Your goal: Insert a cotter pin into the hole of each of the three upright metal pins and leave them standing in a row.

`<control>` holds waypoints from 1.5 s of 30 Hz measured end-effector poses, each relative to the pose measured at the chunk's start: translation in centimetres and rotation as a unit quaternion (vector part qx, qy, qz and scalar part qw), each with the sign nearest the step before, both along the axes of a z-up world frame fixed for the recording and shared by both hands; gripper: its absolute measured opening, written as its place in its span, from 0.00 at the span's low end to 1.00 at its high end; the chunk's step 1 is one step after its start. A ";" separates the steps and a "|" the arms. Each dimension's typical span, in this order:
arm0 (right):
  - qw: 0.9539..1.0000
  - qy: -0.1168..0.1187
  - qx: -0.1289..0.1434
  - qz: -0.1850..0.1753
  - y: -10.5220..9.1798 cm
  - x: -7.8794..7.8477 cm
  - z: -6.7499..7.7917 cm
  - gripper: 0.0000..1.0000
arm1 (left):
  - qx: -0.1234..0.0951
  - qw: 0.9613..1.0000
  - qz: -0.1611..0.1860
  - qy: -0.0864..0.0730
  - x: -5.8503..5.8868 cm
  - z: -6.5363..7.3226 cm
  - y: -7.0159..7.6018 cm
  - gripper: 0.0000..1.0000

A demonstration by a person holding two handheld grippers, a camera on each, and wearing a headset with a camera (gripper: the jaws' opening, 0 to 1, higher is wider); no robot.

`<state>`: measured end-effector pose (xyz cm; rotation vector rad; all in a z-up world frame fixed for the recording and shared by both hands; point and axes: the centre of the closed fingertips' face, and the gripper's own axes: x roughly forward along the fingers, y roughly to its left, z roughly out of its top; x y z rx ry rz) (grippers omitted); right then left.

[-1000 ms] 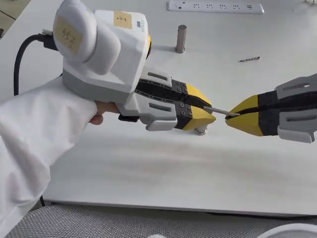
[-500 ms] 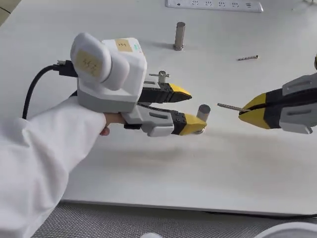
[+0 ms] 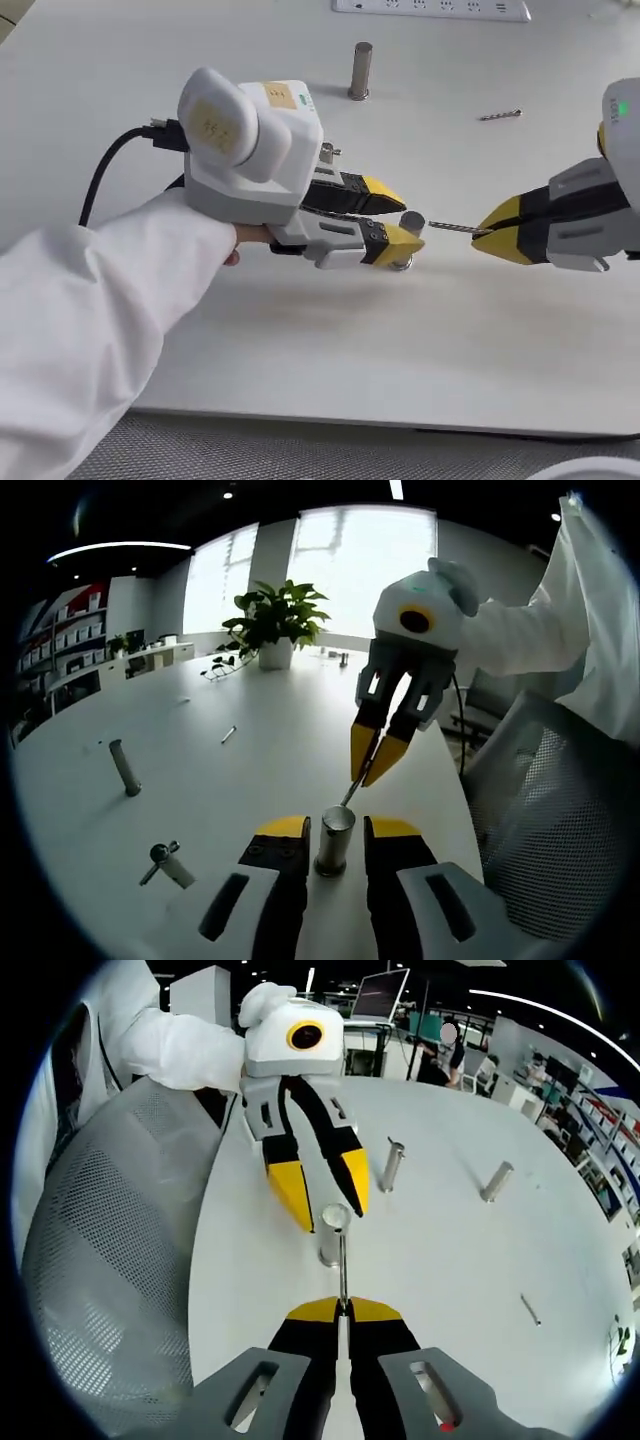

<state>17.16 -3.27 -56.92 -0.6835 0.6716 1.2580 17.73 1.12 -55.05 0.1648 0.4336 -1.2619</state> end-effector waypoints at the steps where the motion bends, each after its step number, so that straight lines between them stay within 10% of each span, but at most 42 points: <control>1: 1.000 -0.001 0.000 0.002 0.0 0.0 0.0 0.00 | 0.000 1.000 -0.003 0.000 0.0 0.0 -0.1 0.17; 45: 0.996 -0.046 0.020 0.076 3.7 0.5 0.2 0.10 | 0.042 0.998 -0.043 -0.011 -0.5 -0.6 -0.3 0.12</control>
